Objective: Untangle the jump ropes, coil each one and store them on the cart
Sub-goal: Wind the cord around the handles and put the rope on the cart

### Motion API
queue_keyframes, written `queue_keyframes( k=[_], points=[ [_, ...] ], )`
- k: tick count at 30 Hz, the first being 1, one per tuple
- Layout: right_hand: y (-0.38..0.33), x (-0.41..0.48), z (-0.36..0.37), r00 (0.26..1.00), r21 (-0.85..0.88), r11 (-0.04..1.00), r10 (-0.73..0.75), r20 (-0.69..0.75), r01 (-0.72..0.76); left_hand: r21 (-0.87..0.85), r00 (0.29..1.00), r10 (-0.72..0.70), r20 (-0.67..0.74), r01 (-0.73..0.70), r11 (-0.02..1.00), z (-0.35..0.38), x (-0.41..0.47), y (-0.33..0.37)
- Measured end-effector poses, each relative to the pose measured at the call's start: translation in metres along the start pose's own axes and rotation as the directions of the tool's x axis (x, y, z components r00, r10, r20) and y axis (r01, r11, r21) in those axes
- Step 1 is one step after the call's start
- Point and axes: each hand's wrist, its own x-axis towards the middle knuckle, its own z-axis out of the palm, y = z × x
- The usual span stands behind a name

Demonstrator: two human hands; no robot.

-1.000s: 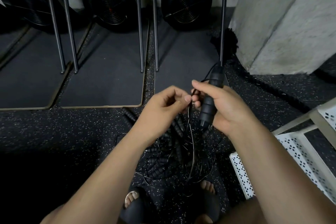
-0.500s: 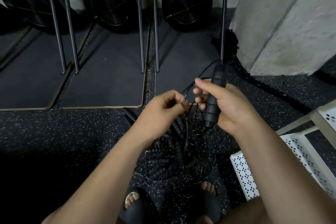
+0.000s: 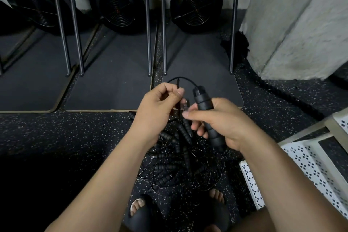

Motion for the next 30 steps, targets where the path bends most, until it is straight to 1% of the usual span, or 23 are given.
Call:
queue_keyframes(
  k=[3, 4, 6, 8, 12, 15, 17, 18, 20, 22, 24, 26, 28, 30],
  points=[
    [0.001, -0.003, -0.004, 0.998, -0.178, 0.983, 0.057, 0.040, -0.049, 0.040, 1.000, 0.018, -0.013, -0.018, 0.999, 0.000, 0.000, -0.002],
    [0.001, -0.003, -0.004, 0.996, -0.210, 0.976, 0.070, 0.047, -0.059, 0.038, 0.999, 0.022, -0.030, -0.020, 0.999, 0.000, 0.000, -0.002],
    [0.001, -0.003, -0.005, 0.996, -0.184, 0.980, 0.081, 0.048, -0.071, 0.036, 0.998, 0.022, -0.058, -0.020, 0.999, -0.002, 0.001, -0.002],
    [0.001, -0.002, -0.009, 0.997, -0.134, 0.989, 0.073, 0.022, -0.070, 0.018, 0.999, 0.006, -0.048, -0.005, 1.000, -0.005, 0.003, -0.002],
    [0.003, 0.000, -0.014, 0.999, -0.196, 0.980, 0.030, -0.032, -0.036, -0.074, 0.996, -0.080, 0.035, 0.082, 0.994, -0.006, 0.002, -0.001],
    [0.001, -0.001, -0.011, 0.999, -0.130, 0.991, -0.021, -0.032, 0.017, -0.054, 0.991, -0.088, 0.103, 0.094, 0.994, -0.002, 0.001, -0.001],
    [-0.001, 0.000, -0.009, 0.998, -0.056, 0.997, -0.060, -0.033, 0.058, -0.012, 0.990, -0.067, 0.124, 0.069, 0.998, 0.000, 0.001, -0.002],
    [-0.002, 0.000, -0.008, 0.997, -0.048, 0.997, -0.070, -0.032, 0.068, 0.009, 0.990, -0.051, 0.128, 0.050, 0.999, 0.001, 0.001, -0.003],
    [0.000, 0.000, -0.006, 0.998, -0.095, 0.993, -0.068, 0.012, 0.069, 0.007, 0.993, -0.020, 0.115, 0.020, 1.000, 0.003, 0.001, -0.003],
    [0.004, 0.000, -0.005, 0.996, -0.145, 0.988, -0.045, 0.078, 0.056, -0.019, 0.997, 0.011, 0.073, -0.009, 1.000, 0.004, 0.002, -0.002],
    [0.007, 0.000, -0.001, 0.994, -0.160, 0.986, -0.037, 0.105, 0.054, -0.034, 0.999, 0.024, 0.025, -0.023, 0.999, 0.002, 0.004, -0.001],
    [0.008, 0.000, 0.003, 0.993, -0.127, 0.987, -0.085, 0.083, 0.095, -0.081, 1.000, 0.003, -0.004, -0.004, 0.997, 0.002, 0.006, -0.001],
    [0.009, 0.003, 0.008, 0.988, -0.063, 0.986, -0.154, 0.005, 0.154, -0.129, 1.000, -0.029, -0.011, 0.028, 0.991, 0.002, 0.008, -0.003],
    [0.009, 0.006, 0.010, 0.985, -0.008, 0.985, -0.170, -0.025, 0.170, -0.107, 1.000, -0.017, -0.014, 0.015, 0.994, 0.005, 0.006, -0.003]
  ],
)
